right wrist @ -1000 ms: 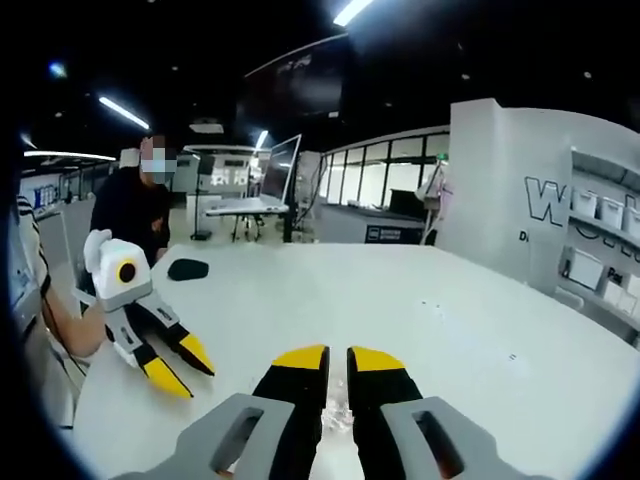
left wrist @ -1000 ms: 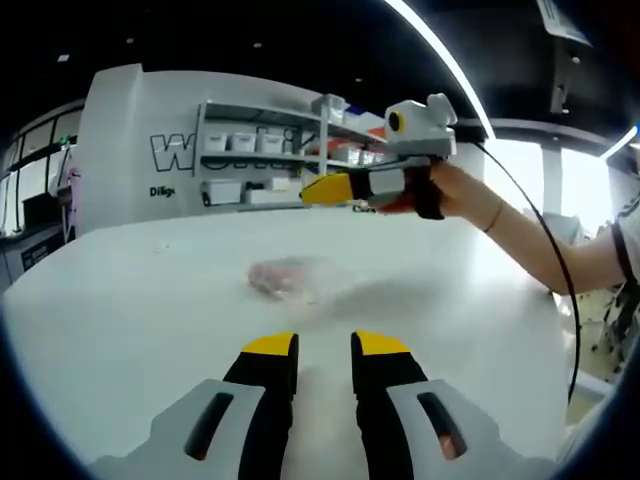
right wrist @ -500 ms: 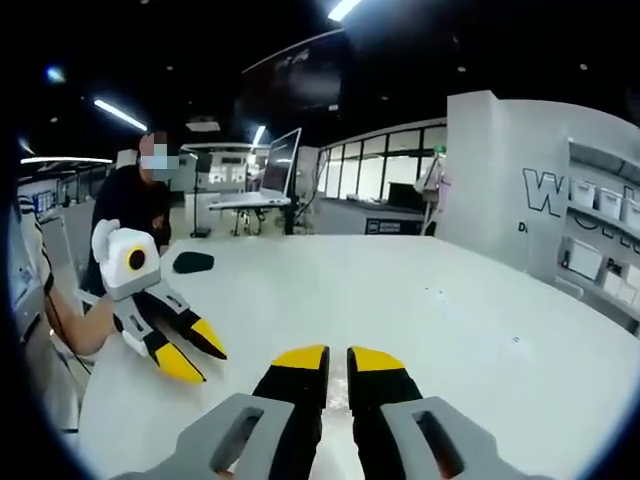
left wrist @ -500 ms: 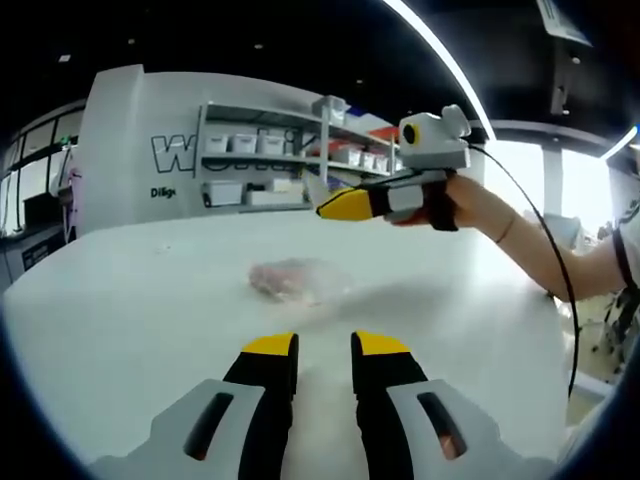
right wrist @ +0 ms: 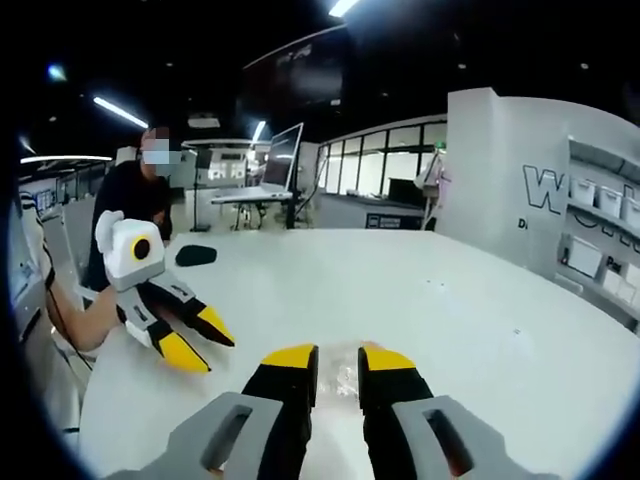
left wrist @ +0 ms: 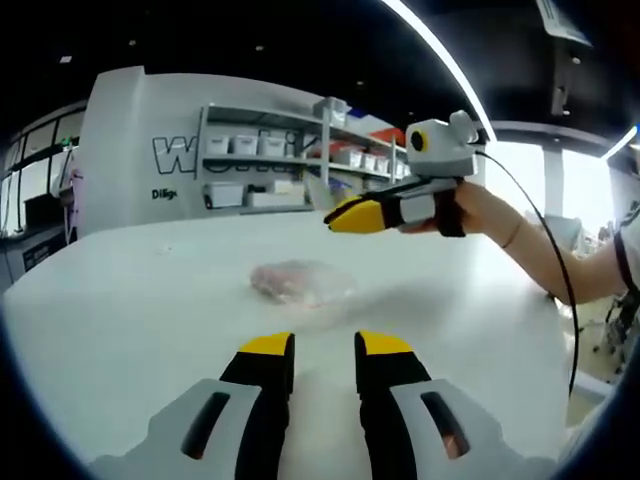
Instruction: Open the resealable bag by pulling the two sides of the seal apart until the entire bag opening is separated and visibly accessible.
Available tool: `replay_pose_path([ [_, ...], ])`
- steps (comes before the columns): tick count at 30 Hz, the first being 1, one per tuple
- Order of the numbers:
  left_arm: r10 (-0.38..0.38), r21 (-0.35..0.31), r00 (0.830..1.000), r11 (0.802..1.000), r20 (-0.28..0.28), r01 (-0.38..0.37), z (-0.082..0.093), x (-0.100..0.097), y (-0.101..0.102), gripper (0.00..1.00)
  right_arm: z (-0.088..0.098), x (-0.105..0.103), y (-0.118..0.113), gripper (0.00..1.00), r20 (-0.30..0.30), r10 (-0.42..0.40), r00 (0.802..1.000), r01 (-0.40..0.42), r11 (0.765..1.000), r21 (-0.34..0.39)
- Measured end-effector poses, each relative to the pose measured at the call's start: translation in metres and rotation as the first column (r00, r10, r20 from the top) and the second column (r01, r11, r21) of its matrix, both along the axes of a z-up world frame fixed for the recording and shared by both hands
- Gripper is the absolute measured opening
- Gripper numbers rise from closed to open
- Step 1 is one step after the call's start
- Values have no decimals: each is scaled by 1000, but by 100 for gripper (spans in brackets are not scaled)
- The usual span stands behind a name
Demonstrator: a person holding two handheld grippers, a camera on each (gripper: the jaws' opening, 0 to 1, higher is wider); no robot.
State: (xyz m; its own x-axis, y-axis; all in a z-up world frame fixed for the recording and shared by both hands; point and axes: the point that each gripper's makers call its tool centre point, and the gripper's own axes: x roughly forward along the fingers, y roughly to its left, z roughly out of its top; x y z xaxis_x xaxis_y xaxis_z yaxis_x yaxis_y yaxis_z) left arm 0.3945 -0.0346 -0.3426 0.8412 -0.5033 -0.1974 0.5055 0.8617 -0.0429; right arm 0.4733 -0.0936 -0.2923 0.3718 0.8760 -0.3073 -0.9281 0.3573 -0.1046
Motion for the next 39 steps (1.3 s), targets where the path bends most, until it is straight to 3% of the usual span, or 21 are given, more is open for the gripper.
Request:
replay_pose_path([
  [24,30,-32,999,999,22,-29,6,3,7,26,-22,-28,-13,21,-28,-23,999,23,1000,-22],
  [39,29,-35,999,999,19,-28,7,4,6,29,-24,-34,-19,22,-26,-42,999,41,999,-15],
])
